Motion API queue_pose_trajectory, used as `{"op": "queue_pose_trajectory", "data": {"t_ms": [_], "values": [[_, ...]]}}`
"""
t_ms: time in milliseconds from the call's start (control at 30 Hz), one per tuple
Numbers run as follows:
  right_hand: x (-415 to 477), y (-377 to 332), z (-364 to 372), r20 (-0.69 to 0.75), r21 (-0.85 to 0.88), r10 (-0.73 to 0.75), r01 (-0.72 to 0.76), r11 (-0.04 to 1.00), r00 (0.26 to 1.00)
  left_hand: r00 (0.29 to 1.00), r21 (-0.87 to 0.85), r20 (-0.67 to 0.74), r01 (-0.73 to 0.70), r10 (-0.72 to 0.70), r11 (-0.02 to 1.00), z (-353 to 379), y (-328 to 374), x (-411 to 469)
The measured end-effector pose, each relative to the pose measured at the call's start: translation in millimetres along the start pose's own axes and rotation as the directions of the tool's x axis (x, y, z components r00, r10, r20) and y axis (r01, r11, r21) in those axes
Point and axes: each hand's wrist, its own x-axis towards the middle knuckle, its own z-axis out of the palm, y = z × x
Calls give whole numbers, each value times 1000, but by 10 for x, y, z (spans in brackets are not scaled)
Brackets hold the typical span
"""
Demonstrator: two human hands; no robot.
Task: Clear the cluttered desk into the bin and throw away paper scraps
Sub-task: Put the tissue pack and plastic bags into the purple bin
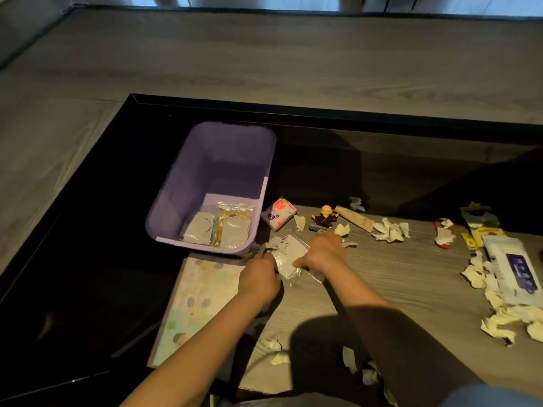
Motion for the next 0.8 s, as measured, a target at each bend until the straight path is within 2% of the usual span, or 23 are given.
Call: {"op": "queue_pose_trajectory", "data": {"t_ms": [100, 200, 300, 400, 467, 533, 600, 667, 733, 800], "values": [[49, 26, 22, 18, 42, -36, 36, 998, 999, 1000, -68, -21, 16, -18, 998, -4, 15, 13], [13, 123, -20, 10, 329, -77, 69, 942, 997, 999, -134, -38, 18, -23, 991, -33, 25, -4], [-172, 248, -168, -73, 630, -107, 128, 766, 992, 996, -218, -85, 0, -19, 976, -104, 40, -46], [-394, 370, -336, -183, 781, -106, 210, 589, 977, 993, -278, -109, -76, 47, 957, -203, 82, -71], [-508, 436, -425, -203, 815, -140, 247, 524, 969, 992, -368, -53, -129, 118, 921, -272, 124, -65], [-589, 463, -488, -188, 838, -214, 270, 474, 959, 981, -513, 4, -166, 195, 843, -342, 187, -75], [-668, 442, -531, -184, 853, -280, 294, 431, 942, 970, -603, -7, -197, 241, 773, -393, 236, -110], [-711, 401, -555, -219, 836, -299, 337, 434, 929, 965, -565, -91, -255, 247, 785, -423, 237, -140], [-751, 348, -603, -239, 791, -330, 380, 479, 913, 957, -518, -166, -291, 239, 804, -451, 199, -185], [-754, 314, -644, -218, 768, -379, 397, 503, 900, 958, -549, -188, -285, 216, 786, -506, 154, -252]]}}
